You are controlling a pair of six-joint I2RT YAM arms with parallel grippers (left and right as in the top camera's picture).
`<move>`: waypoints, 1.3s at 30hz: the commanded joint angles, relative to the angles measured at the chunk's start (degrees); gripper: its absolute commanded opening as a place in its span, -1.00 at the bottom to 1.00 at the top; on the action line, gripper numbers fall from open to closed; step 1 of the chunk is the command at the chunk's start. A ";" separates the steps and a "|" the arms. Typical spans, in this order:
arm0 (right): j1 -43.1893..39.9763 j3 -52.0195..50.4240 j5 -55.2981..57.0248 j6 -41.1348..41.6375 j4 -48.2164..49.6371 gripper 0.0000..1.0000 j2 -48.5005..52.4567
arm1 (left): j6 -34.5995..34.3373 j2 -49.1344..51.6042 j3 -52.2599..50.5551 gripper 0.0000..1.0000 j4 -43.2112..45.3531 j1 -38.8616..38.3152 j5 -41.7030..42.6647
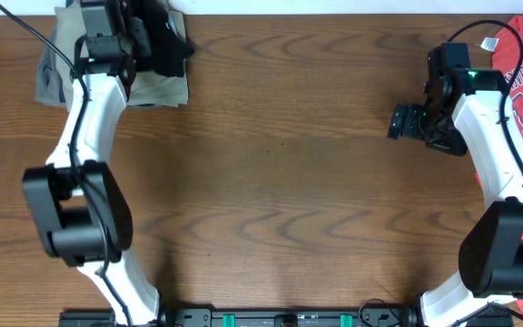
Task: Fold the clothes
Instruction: 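Carry the black shirt to the khaki pants stack and place it on top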
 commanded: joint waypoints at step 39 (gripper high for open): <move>0.15 0.59 0.17 -0.85 -0.02 0.98 -1.01 | -10.71 -2.60 2.01 -0.80 0.37 5.29 -7.96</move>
